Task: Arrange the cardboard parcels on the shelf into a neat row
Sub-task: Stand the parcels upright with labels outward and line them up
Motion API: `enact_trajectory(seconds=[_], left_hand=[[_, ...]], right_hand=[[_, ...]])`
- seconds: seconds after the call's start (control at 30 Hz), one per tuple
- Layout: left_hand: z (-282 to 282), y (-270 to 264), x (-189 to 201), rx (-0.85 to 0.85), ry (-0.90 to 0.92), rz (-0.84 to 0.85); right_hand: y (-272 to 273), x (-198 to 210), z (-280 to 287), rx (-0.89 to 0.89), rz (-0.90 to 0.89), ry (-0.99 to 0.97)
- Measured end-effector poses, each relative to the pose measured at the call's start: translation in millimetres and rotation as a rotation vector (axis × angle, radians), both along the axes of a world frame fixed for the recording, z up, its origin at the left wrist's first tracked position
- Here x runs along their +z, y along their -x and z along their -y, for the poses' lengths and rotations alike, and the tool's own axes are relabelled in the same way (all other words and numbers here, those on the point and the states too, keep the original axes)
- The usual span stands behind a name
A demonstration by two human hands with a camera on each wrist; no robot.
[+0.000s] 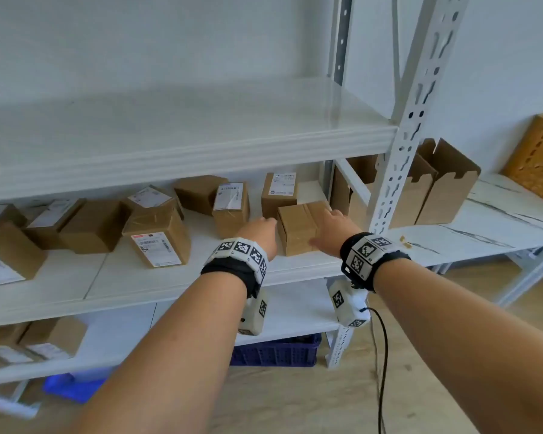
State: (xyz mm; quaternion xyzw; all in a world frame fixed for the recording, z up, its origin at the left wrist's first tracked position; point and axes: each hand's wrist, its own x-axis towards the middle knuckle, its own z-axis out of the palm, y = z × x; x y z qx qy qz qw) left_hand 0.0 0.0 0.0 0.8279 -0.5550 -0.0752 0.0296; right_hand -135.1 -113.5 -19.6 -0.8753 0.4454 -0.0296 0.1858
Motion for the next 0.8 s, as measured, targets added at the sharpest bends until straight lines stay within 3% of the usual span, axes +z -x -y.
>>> enact_trajectory(seconds=[0.5,0.67,0.8], left_hand=[[78,0,-64,0.28,-0.132,-0.304],[79,-3,-78,0.297,-0.074,-0.39],[71,-13,-79,0.329,0.125,-0.446]], right_hand=[[-14,-50,73,-0.135,0.043,-0.252],[-16,-55,75,-0.206,0.07,-0.278],[-14,-53,72,-0.224,0.173,-0.251]])
